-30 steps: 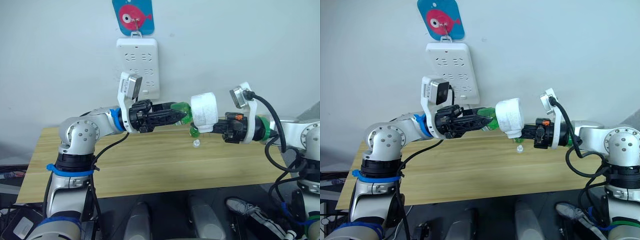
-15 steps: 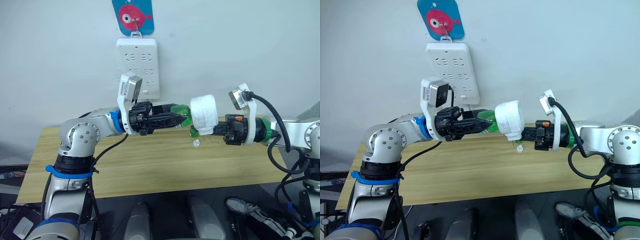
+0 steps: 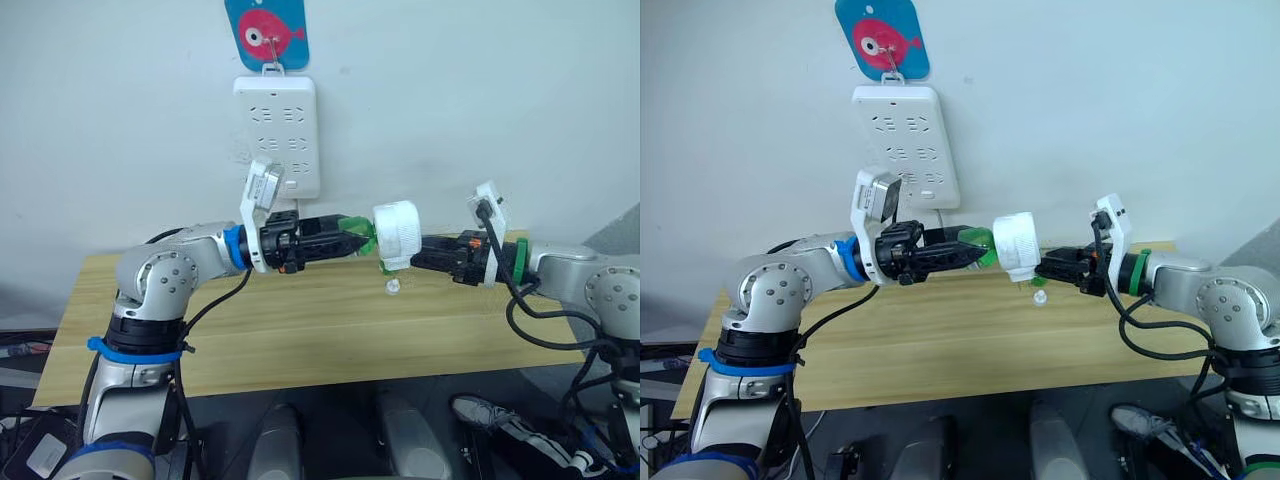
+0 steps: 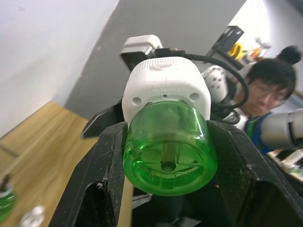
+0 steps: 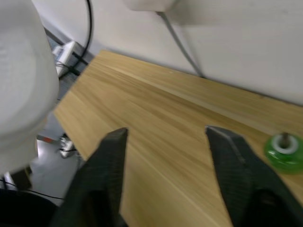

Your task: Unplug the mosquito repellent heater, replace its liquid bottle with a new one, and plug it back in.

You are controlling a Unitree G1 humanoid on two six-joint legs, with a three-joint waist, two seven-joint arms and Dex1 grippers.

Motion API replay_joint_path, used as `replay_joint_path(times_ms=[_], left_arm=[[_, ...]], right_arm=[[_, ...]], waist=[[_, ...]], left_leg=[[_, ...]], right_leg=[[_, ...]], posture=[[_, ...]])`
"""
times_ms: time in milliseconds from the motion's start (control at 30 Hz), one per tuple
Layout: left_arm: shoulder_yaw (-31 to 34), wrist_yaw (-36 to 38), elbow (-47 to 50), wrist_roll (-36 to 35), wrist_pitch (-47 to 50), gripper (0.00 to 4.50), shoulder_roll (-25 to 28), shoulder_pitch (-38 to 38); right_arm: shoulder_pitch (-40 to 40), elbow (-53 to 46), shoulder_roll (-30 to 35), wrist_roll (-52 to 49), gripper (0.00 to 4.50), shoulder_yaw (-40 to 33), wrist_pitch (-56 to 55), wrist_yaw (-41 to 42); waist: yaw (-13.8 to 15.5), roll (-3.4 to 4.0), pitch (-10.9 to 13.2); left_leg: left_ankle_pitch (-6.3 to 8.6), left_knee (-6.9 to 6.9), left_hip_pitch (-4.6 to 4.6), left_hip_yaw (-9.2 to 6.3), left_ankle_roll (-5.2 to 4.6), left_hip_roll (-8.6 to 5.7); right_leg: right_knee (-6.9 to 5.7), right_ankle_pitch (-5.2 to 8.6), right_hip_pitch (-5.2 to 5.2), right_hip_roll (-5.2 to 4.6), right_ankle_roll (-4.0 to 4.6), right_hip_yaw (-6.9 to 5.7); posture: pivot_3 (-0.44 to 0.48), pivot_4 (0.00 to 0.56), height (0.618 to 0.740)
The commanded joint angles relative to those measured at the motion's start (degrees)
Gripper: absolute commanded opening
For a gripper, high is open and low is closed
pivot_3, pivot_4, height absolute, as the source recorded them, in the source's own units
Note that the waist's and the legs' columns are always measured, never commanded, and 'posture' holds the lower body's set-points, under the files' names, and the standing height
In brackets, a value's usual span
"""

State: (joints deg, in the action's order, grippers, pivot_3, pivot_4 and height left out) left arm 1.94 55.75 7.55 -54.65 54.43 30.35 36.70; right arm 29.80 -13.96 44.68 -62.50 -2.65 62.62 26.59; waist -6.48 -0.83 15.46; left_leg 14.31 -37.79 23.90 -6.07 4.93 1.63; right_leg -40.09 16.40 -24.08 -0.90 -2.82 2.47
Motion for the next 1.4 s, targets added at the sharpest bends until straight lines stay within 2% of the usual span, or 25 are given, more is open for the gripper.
replay_joint_path(times_ms=[33,67,267,433,533,600,700,800,933,1033,1133,1400], left_arm=[[-0.8,1.4,2.8,2.8,-3.7,2.28,0.4,-0.3],[-1.1,1.7,2.8,3.7,-4.5,2.28,0.4,-0.5],[-3.9,2.7,2.5,11.8,-13.6,2.28,-0.4,-1.2],[-9.5,3.9,1.6,27.0,-34.6,2.28,-1.3,-6.0],[-13.3,2.4,-2.8,39.9,-55.7,2.28,-2.5,-8.4],[-14.7,-1.9,-6.9,48.1,-68.7,2.28,-3.9,-8.4],[-14.8,-9.6,-12.7,56.9,-81.8,2.28,-6.1,-7.5],[-14.5,-17.2,-18.2,63.8,-91.1,2.28,-7.9,-5.9],[-14.7,-25.3,-24.1,70.8,-98.7,2.28,-8.8,-3.7],[-15.3,-28.8,-27.3,73.6,-101.1,2.28,-9.0,-2.4],[-15.9,-30.6,-29.5,75.2,-102.0,2.28,-9.0,-1.7],[-16.5,-34.7,-31.9,77.3,-102.2,2.28,-9.2,0.2]], right_arm=[[-0.6,-1.9,1.6,3.1,4.20,-2.3,-2.5,3.5],[-0.9,-2.1,2.0,4.1,4.49,-2.3,-3.0,4.4],[-3.3,-3.0,4.5,8.9,4.50,-2.8,-4.8,8.2],[-5.9,-2.4,5.2,9.7,4.50,-8.2,-3.0,6.0],[-8.1,-3.7,3.3,10.1,4.50,-12.0,-2.0,0.8],[-9.4,-4.8,0.8,9.3,4.50,-15.0,-0.1,-4.6],[-10.5,-7.9,-5.6,1.7,4.50,-20.4,5.5,-14.2],[-9.6,-9.0,-13.4,-10.5,4.50,-24.1,8.3,-29.7],[-9.6,-8.8,-18.9,-34.1,4.50,-21.1,-1.9,-56.5],[-10.1,-11.2,-20.8,-46.2,4.50,-16.8,-11.8,-68.9],[-10.0,-14.3,-23.8,-50.3,4.50,-12.9,-19.3,-75.1],[-9.4,-18.0,-29.7,-50.3,4.50,-5.3,-30.6,-81.0]], waist=[[0.0,0.00,0.0],[0.0,0.00,0.0],[0.1,0.00,0.0],[0.2,0.00,0.0],[0.4,0.00,0.0],[0.5,0.00,0.0],[0.6,0.00,0.0],[0.4,0.00,0.0],[-0.1,0.01,0.0],[-0.3,0.02,0.0],[-0.6,0.03,0.0],[-1.4,0.06,-0.1]], left_leg=[[0.00,0.00,0.00,-0.01,0.00,0.00],[0.00,0.00,0.00,-0.01,0.00,0.00],[0.00,0.00,0.00,0.00,0.00,0.00],[0.00,0.01,0.00,0.04,0.00,-0.01],[0.00,0.01,0.00,0.04,0.00,-0.01],[0.00,-0.01,-0.01,0.05,-0.01,-0.01],[0.01,-0.02,0.00,0.06,-0.01,-0.01],[0.01,-0.02,0.02,0.08,-0.02,-0.02],[0.02,-0.04,0.03,0.08,-0.04,-0.05],[0.03,-0.04,0.05,0.06,-0.07,-0.06],[0.04,-0.04,0.06,0.04,-0.08,-0.06],[0.04,-0.03,0.05,-0.01,-0.08,-0.05]], right_leg=[[0.00,0.00,0.00,0.00,0.00,-0.01],[0.00,0.00,0.00,0.00,0.00,-0.01],[0.01,0.00,0.00,0.00,0.00,-0.01],[0.02,0.00,0.01,-0.01,0.01,0.03],[0.04,-0.01,0.02,-0.01,0.02,0.03],[0.03,-0.01,0.03,-0.01,0.02,0.06],[0.02,-0.03,0.03,-0.02,0.00,0.09],[-0.02,-0.05,0.02,-0.03,-0.01,0.12],[-0.08,-0.05,0.02,-0.06,-0.02,0.11],[-0.08,-0.05,0.02,-0.07,-0.02,0.09],[-0.08,-0.05,0.01,-0.07,-0.03,0.07],[-0.11,-0.05,0.01,-0.05,-0.03,0.03]], posture=[[-0.180,0.227,0.725],[-0.181,0.227,0.725],[-0.183,0.226,0.725],[-0.183,0.227,0.725],[-0.191,0.229,0.725],[-0.197,0.229,0.725],[-0.207,0.228,0.725],[-0.212,0.226,0.725],[-0.213,0.223,0.725],[-0.214,0.221,0.725],[-0.209,0.220,0.725],[-0.208,0.219,0.725]])
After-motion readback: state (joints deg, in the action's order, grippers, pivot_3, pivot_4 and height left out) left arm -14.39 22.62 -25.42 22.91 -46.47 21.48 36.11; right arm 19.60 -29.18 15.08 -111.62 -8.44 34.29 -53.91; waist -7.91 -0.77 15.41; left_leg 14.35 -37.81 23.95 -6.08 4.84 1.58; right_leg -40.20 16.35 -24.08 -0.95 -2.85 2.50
